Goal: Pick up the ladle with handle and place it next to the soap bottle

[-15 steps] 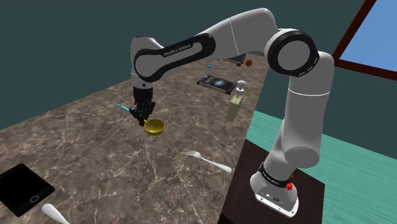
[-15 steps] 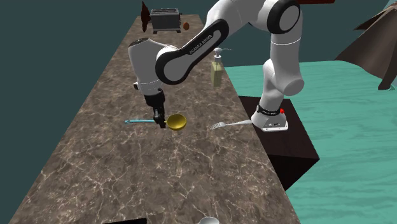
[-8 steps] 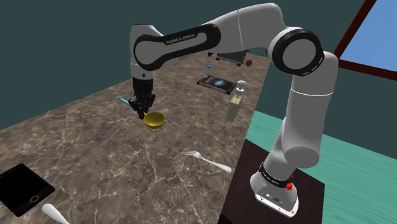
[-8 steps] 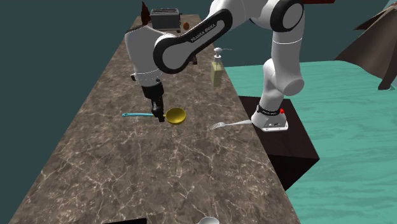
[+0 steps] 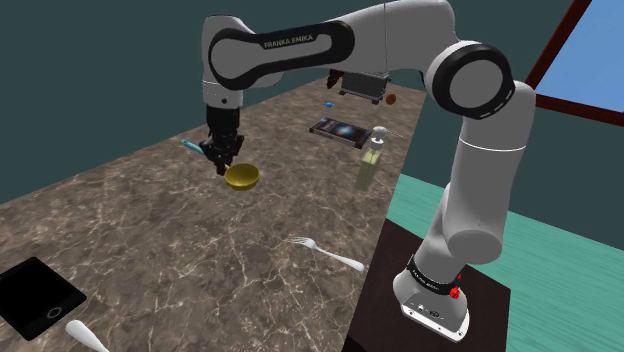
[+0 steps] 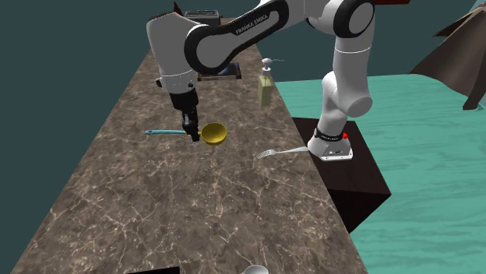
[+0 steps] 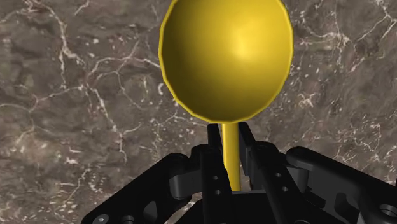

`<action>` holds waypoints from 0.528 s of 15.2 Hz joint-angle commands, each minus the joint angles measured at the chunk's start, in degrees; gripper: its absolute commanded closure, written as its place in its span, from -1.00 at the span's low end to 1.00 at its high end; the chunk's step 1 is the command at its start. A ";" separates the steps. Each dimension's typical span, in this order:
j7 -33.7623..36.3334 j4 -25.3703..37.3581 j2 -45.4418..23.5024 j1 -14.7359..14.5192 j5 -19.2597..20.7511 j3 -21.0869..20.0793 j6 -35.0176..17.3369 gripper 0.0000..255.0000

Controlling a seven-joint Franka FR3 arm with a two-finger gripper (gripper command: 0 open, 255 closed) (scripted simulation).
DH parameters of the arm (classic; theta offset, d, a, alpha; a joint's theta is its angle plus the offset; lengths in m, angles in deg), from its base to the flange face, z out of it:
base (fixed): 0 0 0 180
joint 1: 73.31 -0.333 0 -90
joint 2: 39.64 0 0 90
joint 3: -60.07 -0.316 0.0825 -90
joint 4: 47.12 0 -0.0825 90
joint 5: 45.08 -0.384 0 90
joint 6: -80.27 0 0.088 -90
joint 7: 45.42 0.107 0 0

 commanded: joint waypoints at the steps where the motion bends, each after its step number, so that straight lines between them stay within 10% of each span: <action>1: 0.22 1.35 0.20 0.03 0.04 0.01 1.56 1.00; 8: 1.01 6.19 0.59 0.07 0.16 0.00 6.72 1.00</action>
